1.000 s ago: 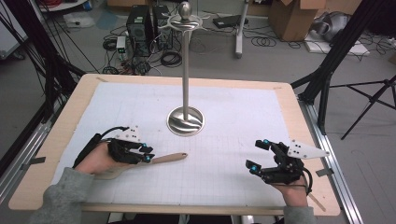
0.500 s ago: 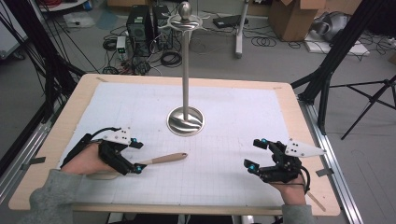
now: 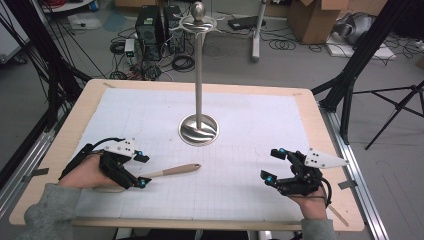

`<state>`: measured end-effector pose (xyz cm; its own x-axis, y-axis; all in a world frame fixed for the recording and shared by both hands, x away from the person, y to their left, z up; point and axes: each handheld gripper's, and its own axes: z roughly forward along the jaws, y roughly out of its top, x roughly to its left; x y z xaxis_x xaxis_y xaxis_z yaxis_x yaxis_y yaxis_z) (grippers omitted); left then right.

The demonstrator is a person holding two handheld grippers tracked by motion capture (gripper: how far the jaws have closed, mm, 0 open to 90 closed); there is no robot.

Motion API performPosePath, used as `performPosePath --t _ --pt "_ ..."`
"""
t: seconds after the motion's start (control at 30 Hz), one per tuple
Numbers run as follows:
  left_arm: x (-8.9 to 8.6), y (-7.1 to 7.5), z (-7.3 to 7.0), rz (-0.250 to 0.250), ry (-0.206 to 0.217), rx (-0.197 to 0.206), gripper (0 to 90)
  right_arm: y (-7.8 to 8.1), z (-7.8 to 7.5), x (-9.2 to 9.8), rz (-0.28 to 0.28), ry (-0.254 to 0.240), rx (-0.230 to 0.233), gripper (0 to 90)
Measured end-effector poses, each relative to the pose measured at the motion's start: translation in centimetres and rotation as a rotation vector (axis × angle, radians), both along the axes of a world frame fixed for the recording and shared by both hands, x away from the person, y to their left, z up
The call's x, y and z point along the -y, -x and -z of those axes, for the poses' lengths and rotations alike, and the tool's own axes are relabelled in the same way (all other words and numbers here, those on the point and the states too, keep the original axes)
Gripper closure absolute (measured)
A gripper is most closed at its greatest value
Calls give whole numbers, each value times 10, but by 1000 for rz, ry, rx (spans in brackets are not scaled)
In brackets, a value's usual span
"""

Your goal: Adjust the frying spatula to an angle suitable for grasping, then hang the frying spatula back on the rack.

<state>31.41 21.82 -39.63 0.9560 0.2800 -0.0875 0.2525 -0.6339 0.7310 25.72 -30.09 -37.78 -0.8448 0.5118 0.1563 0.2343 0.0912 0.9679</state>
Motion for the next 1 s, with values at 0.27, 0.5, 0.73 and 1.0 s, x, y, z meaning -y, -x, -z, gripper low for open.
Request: performPosePath --t 0.27,0.5,0.73,1.0 --pt "-3 -1 7 -23 1 -10 213 0 0 1 1 -3 -5 142" --pt "-6 0 6 -17 0 14 226 0 1 1 -2 -7 -5 142" --pt "-4 -2 9 -18 -45 6 237 0 1 -1 -6 1 -7 142" --pt "1 -4 15 -7 -79 -1 270 0 0 0 -6 -1 -1 142"
